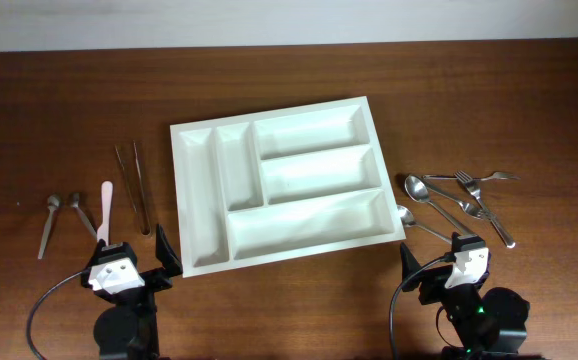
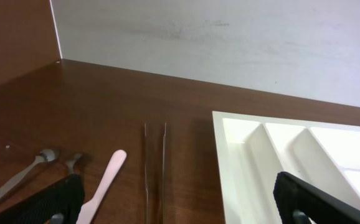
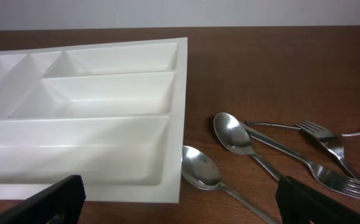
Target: Pack container
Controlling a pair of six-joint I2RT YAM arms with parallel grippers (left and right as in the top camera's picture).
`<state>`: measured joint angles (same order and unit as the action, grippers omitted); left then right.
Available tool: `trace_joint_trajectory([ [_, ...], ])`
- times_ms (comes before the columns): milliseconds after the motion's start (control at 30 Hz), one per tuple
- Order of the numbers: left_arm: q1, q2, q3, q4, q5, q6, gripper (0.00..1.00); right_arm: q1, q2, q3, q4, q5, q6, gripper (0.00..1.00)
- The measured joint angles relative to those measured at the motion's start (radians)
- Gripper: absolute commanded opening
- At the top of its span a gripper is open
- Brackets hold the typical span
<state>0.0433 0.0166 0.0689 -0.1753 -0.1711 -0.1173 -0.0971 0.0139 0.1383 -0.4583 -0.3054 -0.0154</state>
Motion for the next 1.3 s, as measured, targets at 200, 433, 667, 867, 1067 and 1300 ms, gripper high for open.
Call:
trace_joint_trajectory([
  [200, 0.000, 0.000, 0.000, 0.000, 0.000, 0.000, 0.99, 0.000, 0.000, 0.000, 0.000, 0.000, 0.000, 0.99],
  [433, 0.000, 0.000, 0.000, 0.000, 0.004, 0.000, 0.99, 0.000, 0.000, 0.000, 0.001, -0.008, 0.000, 0.99],
  [667, 0.000, 0.000, 0.000, -0.001, 0.145, 0.000, 0.99, 0.000, 0.000, 0.000, 0.007, -0.198, 0.067, 0.99],
  [867, 0.000, 0.009, 0.000, -0.016, 0.276, 0.000, 0.99, 0.000, 0.000, 0.000, 0.061, -0.292, 0.188, 0.99],
  [1067, 0.000, 0.076, 0.080, -0.188, 0.306, 0.000, 0.99, 0.000, 0.042, 0.037, 0.123, -0.295, 0.225, 0.99],
  [1300, 0.000, 0.310, 0.401, -0.317, 0.227, 0.000, 0.99, 0.000, 0.399, 0.330, 0.037, -0.199, 0.208, 0.99],
])
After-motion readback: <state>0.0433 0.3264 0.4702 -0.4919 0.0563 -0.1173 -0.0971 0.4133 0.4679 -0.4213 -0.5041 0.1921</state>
